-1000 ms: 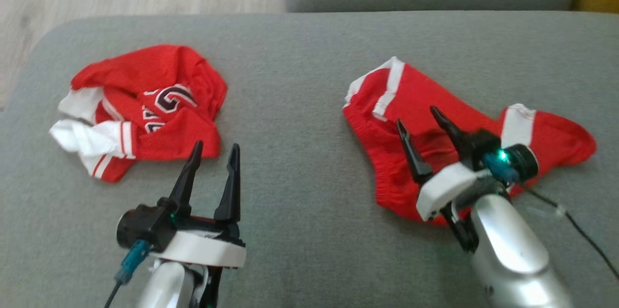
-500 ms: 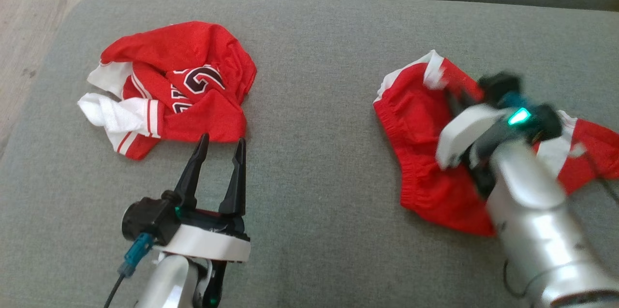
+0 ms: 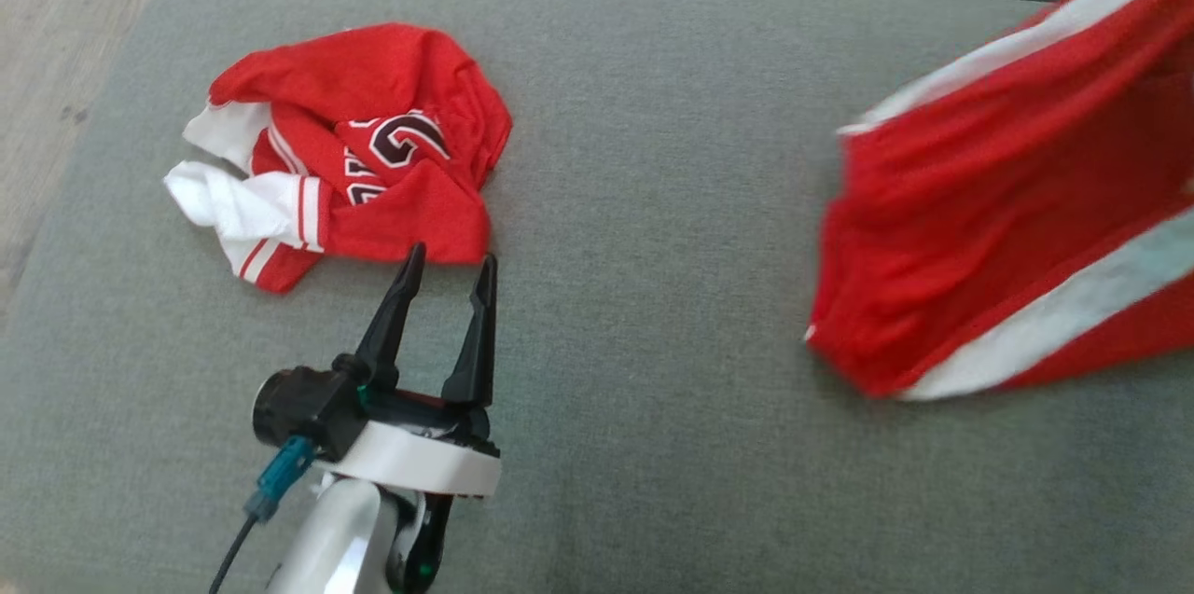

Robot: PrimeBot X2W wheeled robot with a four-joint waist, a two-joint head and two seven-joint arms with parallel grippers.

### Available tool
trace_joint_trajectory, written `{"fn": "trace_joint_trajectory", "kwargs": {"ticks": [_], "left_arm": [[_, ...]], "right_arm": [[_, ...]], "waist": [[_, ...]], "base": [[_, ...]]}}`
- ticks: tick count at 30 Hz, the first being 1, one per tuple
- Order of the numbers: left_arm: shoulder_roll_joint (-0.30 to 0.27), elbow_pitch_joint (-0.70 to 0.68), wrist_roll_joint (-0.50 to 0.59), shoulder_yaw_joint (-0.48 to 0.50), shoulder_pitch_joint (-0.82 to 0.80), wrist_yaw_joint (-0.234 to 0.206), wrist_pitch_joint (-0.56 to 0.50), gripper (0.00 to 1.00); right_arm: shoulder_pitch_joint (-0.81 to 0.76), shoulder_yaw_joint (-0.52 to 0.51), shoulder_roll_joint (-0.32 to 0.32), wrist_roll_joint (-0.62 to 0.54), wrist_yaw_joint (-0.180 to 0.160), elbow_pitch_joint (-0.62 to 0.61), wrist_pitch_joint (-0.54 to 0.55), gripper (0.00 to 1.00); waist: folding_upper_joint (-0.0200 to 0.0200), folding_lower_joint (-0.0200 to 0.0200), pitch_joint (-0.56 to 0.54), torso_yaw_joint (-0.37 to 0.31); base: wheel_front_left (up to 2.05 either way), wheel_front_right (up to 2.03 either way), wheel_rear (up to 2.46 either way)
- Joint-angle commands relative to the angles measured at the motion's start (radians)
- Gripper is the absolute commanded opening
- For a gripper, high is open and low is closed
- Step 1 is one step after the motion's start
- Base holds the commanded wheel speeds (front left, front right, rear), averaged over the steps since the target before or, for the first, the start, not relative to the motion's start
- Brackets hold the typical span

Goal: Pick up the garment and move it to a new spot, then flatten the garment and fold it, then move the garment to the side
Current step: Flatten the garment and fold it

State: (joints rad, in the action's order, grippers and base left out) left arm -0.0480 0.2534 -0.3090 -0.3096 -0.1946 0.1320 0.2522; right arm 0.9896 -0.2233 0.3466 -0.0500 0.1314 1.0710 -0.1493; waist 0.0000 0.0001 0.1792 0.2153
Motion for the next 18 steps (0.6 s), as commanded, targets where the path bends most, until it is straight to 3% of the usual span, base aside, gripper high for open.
{"fn": "trace_joint_trajectory", "kwargs": {"ticks": [1, 2, 4, 7, 11, 18], "left_arm": [[-0.002, -0.034, -0.009, 0.021, -0.042, -0.004, 0.010, 1.00], [-0.002, -0.035, -0.011, 0.019, -0.042, -0.004, 0.010, 1.00], [-0.002, -0.037, -0.016, 0.018, -0.041, -0.004, 0.010, 1.00], [-0.002, -0.038, -0.018, 0.019, -0.040, -0.005, 0.010, 1.00], [-0.002, -0.040, -0.023, 0.026, -0.042, -0.012, 0.010, 1.00], [-0.002, -0.046, -0.020, 0.042, -0.035, -0.016, 0.010, 1.00]], "right_arm": [[0.053, -0.042, 0.041, -0.049, -0.001, -0.005, -0.004, 0.00], [0.063, -0.075, 0.059, -0.073, -0.001, 0.003, -0.007, 0.00], [0.073, -0.128, 0.079, -0.127, -0.001, 0.013, -0.015, 1.00], [0.072, -0.196, 0.079, -0.211, -0.001, 0.015, -0.018, 1.00], [0.063, -0.256, 0.025, -0.274, -0.001, 0.007, -0.058, 1.00], [0.031, -0.209, -0.103, -0.276, -0.001, -0.020, -0.109, 1.00]], "waist": [[0.0000, -0.0001, 0.007, 0.011], [0.0000, -0.0001, 0.009, 0.014], [0.0000, -0.0001, 0.011, 0.019], [0.0000, -0.0001, 0.012, 0.018], [0.0000, -0.0001, 0.004, 0.005], [0.0000, -0.0001, -0.027, -0.036]], "base": [[0.00, 0.00, 0.00], [0.00, 0.00, 0.00], [0.00, 0.00, 0.00], [0.00, 0.00, 0.00], [0.00, 0.00, 0.00], [0.00, 0.00, 0.00]]}}
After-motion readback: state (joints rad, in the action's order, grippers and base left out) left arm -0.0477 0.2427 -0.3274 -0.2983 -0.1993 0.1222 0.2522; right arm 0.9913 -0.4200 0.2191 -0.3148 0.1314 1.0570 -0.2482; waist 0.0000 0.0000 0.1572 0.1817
